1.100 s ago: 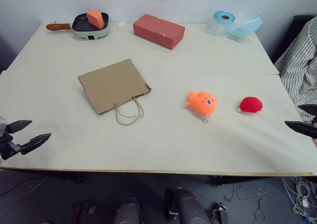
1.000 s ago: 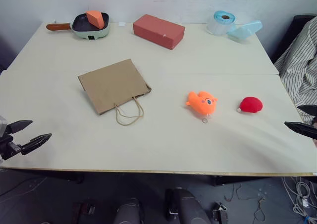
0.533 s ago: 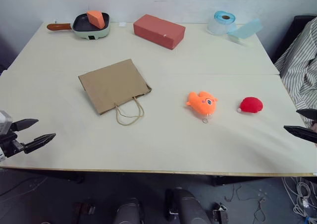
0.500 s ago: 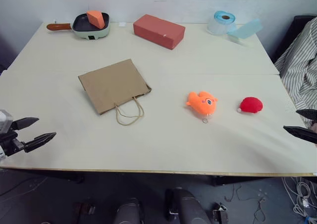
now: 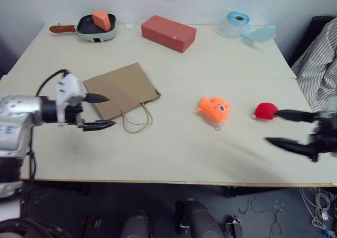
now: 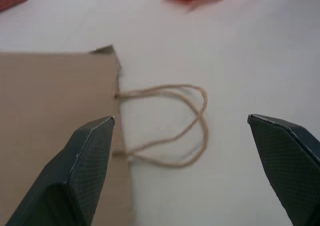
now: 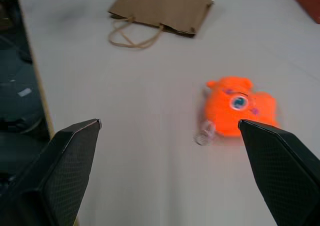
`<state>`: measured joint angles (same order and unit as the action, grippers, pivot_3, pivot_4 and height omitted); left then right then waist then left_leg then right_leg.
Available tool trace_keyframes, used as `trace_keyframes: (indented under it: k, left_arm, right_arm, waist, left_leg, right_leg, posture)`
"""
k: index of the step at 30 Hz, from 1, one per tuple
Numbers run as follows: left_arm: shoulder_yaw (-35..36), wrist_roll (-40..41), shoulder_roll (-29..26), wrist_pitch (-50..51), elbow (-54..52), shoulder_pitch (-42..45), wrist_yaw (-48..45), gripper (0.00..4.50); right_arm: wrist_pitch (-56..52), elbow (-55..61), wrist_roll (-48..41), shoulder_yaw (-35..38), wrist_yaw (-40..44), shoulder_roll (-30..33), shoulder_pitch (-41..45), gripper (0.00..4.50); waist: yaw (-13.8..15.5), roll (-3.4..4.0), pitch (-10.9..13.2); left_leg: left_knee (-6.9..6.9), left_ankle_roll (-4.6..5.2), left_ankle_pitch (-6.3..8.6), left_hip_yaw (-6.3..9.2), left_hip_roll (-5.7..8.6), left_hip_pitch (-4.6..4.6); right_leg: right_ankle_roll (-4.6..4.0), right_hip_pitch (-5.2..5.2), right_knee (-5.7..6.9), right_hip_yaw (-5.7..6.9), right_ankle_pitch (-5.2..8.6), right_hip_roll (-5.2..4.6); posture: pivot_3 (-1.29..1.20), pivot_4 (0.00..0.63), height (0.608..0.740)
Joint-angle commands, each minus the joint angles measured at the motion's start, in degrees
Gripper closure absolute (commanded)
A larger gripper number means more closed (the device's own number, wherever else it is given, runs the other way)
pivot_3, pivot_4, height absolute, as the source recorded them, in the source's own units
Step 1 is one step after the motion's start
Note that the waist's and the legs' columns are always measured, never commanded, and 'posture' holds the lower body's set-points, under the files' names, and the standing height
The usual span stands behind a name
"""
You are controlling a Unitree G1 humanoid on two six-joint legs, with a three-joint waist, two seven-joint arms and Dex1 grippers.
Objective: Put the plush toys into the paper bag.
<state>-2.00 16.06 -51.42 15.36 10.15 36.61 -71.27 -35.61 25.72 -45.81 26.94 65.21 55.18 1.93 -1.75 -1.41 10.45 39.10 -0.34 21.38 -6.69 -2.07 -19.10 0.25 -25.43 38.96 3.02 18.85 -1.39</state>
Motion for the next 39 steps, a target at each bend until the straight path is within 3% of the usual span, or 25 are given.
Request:
trace_keyframes:
  k: [1, 6, 9, 21, 22, 29, 32, 39]
  left_arm:
    - [-6.8, -6.3, 2.8, -7.8, 4.8, 3.5, -3.1, 0.03]
    - [-10.6, -12.3, 8.3, -16.8, 17.6, 10.9, -1.8, 0.03]
    - [-10.9, -13.1, 9.6, -20.2, 22.4, 13.2, -4.0, 0.55]
    - [-9.3, -13.5, 12.5, -21.7, 30.3, 15.7, -6.8, 4.20]
    - [-8.2, -11.5, 12.8, -18.3, 29.5, 16.1, -7.9, 4.48]
    - [2.5, 9.5, 10.4, 24.9, 14.4, 22.4, -12.2, 4.48]
    - [4.9, 14.0, 9.7, 33.3, 6.8, 21.0, -9.2, 4.50]
    - [5.9, 17.6, 12.6, 38.3, -3.4, 17.0, -1.8, 4.50]
  right_arm:
    - [-2.0, 8.8, -3.5, -5.9, -6.8, -3.1, 3.2, 0.00]
    - [-3.2, 10.9, -2.0, -13.0, -12.4, -6.1, 7.6, 0.00]
    - [-3.5, 11.9, -2.4, -15.1, -14.1, -7.2, 8.1, 0.00]
    - [-1.5, 11.9, 0.4, -16.6, -16.8, -8.5, 5.3, 0.00]
    - [-1.3, 11.7, 0.7, -16.3, -16.8, -8.4, 4.9, 0.00]
    - [-2.2, 9.8, -0.1, -16.2, -22.0, -11.6, 8.3, 0.00]
    - [-3.1, 7.2, 1.4, -20.5, -24.9, -15.5, 14.3, 0.57]
    - [-0.3, -8.4, 13.4, -35.3, -28.8, -29.2, 31.7, 2.93]
  waist:
    - [0.0, 0.00, 0.0]
    - [0.3, -0.03, 0.0]
    - [0.2, -0.04, 0.0]
    - [0.1, -0.04, 0.0]
    - [0.1, -0.04, 0.0]
    - [-0.1, -0.17, 0.1]
    - [-0.7, -0.07, 0.0]
    - [-1.3, -0.06, 0.0]
  left_leg:
    - [0.02, -0.01, 0.00, -0.01, 0.00, -0.03]
    - [0.13, 0.00, -0.01, 0.00, 0.01, -0.11]
    - [0.10, 0.02, 0.00, -0.01, 0.02, -0.13]
    - [0.13, 0.04, 0.00, 0.01, 0.01, -0.12]
    - [0.13, 0.04, 0.00, 0.01, 0.01, -0.12]
    - [0.19, 0.04, 0.00, 0.07, 0.00, -0.18]
    - [0.17, 0.01, -0.01, 0.05, 0.01, -0.08]
    - [0.51, -0.10, -0.09, 0.08, 0.00, -0.12]
  right_leg:
    - [0.00, -0.04, 0.01, 0.00, 0.00, 0.00]
    - [0.00, -0.08, 0.04, 0.00, 0.00, 0.00]
    - [0.00, -0.10, 0.00, 0.00, 0.00, -0.01]
    - [0.00, -0.10, 0.05, 0.02, 0.00, -0.03]
    - [0.00, -0.10, 0.06, 0.02, 0.00, -0.03]
    - [0.00, -0.11, 0.13, 0.04, 0.00, -0.02]
    - [0.00, -0.10, 0.27, -0.03, 0.00, -0.02]
    - [-0.05, -0.20, 0.60, -0.07, 0.03, -0.03]
  posture:
    - [0.00, 0.150, 0.740]
    - [0.00, 0.150, 0.740]
    - [0.00, 0.150, 0.740]
    - [0.00, 0.150, 0.740]
    - [0.00, 0.150, 0.740]
    - [0.00, 0.150, 0.740]
    - [0.00, 0.150, 0.740]
    - [0.00, 0.150, 0.740]
